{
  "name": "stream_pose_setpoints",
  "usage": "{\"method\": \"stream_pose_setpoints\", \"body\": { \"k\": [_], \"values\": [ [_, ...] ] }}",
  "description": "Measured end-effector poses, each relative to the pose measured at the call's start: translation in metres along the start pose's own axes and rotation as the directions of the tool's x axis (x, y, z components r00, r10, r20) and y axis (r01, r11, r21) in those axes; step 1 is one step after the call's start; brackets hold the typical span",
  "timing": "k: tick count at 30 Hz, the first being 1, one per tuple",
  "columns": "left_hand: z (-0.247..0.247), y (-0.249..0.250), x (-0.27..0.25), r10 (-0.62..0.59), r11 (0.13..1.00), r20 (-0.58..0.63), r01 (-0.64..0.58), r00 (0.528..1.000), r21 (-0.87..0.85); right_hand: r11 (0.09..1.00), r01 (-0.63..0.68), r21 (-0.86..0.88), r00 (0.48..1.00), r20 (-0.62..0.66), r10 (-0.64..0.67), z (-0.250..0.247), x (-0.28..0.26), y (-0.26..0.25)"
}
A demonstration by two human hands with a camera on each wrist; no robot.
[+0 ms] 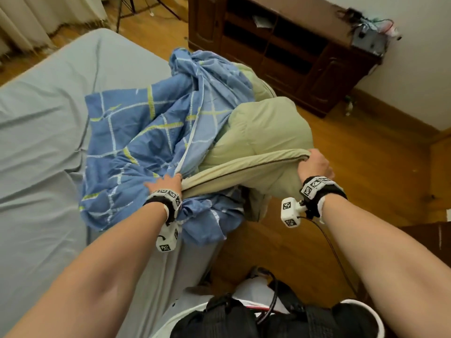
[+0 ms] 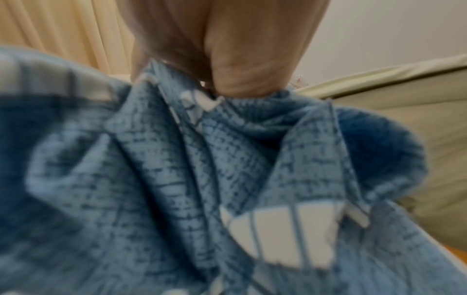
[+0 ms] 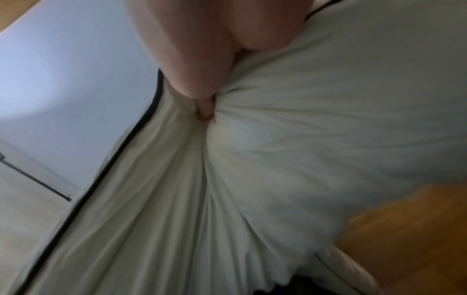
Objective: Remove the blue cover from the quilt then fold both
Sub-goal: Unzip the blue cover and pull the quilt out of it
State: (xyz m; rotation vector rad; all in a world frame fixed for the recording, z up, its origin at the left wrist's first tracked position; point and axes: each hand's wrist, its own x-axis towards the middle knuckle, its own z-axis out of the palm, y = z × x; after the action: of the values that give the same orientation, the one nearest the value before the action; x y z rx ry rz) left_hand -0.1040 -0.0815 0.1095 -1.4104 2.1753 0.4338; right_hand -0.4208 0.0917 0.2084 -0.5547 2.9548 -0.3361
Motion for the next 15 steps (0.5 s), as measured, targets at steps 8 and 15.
{"method": "stream_pose_setpoints", "body": {
  "k": [8,15],
  "values": [
    [0.038,-0.037,-0.007,0.12,0.987,0.058,-0.113,0.991,-0.11,0.999,-0.049,-0.024,0.998,0.049,0.05,0.045,-0.011,-0.035],
    [0.024,-0.049,-0.006,0.155,0.96,-0.064,-0.165,0.986,-0.224,0.635,0.757,-0.156,0.582,0.604,-0.545,0.149,-0.112,-0.11]
  ]
}}
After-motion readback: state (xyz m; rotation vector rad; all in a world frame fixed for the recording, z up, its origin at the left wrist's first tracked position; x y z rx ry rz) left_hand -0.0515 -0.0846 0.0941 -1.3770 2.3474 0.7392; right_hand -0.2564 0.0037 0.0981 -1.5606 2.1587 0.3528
